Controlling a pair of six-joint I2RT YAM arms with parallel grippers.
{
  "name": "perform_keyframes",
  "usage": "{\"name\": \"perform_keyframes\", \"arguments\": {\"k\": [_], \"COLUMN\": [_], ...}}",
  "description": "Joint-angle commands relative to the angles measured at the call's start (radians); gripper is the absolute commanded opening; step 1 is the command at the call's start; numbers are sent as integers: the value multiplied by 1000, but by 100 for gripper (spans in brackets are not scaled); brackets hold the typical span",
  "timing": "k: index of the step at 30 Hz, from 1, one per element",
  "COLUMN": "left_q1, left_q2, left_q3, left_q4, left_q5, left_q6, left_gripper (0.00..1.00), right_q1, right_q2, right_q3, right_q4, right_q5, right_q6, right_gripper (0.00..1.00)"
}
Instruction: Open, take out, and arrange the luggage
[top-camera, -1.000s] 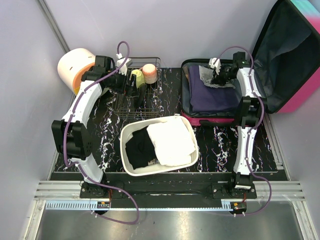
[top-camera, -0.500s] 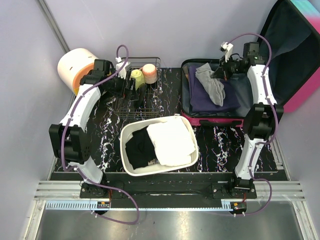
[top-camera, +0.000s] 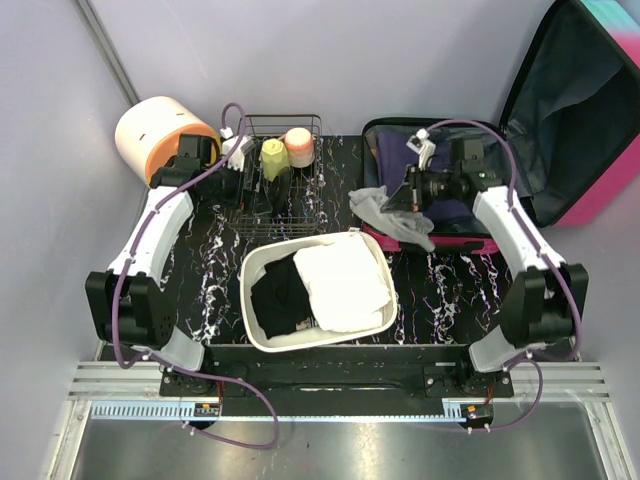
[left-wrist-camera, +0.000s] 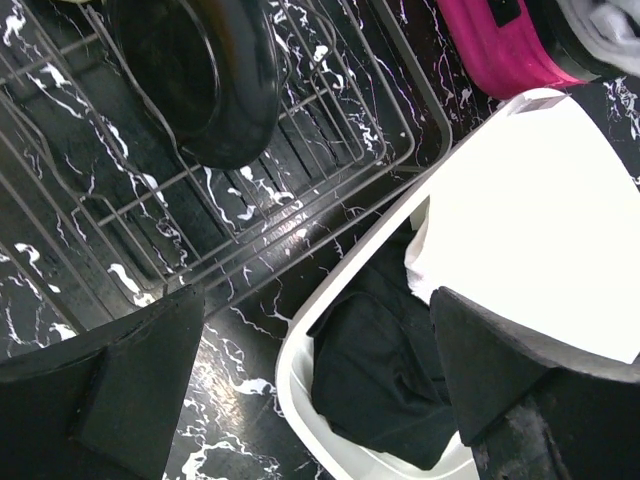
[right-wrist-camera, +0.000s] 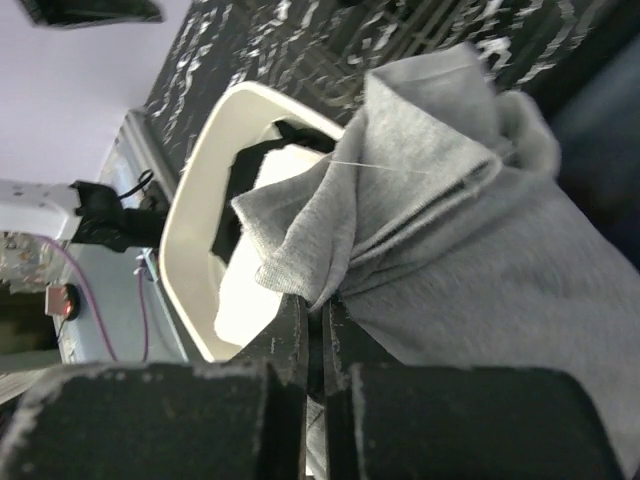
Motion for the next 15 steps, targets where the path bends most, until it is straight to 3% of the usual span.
{"name": "perform_keyframes", "arguments": {"k": [1,7,12,15], "left_q1": [12,16,24,28], "left_q2": [-89,-146,-178,-223], "left_q3": [-51,-112,-144,-184], "left_q4": [45,56,45,54], "left_q5": [-8,-21,-57,-71], "left_q6": [-36,-52,-91,-91], "left_gripper": [99,99,99,99], "right_q1": [81,271,430,509], "right_q2": [-170,-219,-136,-107], "right_q3": [-133,-263,-234,-230], "right_q4": [217,423,492,496], "right_q5": [12,107,190,207], "right_q6": [244,414,499,467], "right_gripper": [0,0,0,0]}}
